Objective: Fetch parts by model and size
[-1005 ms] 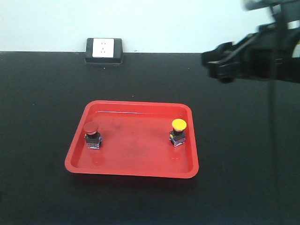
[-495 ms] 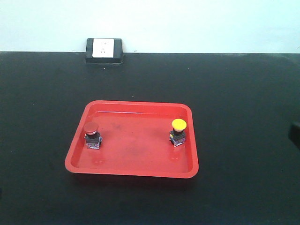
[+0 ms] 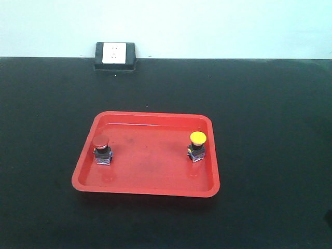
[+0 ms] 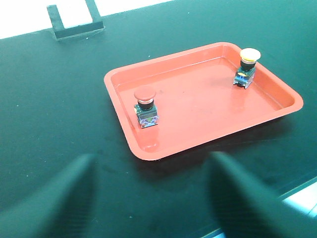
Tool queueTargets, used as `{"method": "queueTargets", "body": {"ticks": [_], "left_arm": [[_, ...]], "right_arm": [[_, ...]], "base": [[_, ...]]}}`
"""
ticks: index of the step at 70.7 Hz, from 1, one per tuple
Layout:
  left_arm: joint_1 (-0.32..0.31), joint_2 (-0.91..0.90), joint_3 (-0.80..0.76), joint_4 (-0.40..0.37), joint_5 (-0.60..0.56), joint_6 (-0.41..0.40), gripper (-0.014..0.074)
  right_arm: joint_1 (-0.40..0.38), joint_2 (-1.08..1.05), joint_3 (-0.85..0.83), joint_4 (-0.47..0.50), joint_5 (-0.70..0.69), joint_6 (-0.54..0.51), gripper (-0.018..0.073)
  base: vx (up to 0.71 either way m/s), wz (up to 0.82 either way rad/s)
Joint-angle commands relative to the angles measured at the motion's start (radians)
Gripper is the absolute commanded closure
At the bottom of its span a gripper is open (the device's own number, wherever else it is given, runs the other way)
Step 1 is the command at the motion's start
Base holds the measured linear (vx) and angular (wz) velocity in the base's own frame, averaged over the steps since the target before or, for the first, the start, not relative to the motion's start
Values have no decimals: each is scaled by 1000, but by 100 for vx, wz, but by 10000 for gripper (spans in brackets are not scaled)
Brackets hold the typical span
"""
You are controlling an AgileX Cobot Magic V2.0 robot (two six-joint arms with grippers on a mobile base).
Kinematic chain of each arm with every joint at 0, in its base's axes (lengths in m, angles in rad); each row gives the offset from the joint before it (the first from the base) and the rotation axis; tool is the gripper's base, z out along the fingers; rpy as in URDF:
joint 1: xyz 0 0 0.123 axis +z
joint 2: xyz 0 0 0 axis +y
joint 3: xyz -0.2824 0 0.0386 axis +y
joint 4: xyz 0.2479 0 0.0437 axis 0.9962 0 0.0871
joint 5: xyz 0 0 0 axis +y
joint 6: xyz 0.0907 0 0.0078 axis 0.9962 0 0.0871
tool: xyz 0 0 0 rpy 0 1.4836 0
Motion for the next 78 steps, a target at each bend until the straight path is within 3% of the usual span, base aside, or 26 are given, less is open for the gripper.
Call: {"method": "queueTargets", "body": {"ticks": [1,8,13,27,78], "left_arm": [[-6,8,-23,-12,-78,-8,384],[-6,8,-23,-12,-78,-8,602],[-6,8,-23,-12,-83,-8,605],[-6,8,-23,-12,-84,-8,604],[-6,8,-23,-12,-80,-8,603]], "right_arm": [[-4,11,5,-16,-89,0,27],[-4,12,14,-11,-94,0,64],[-4,12,14,-12,-96,0,134],[-4,12,14,-12,-95,-29,574],[-4,12,14,-5,-91,-18,569]], "base": [[0,0],[0,0],[0,0],[0,0],[0,0]]}}
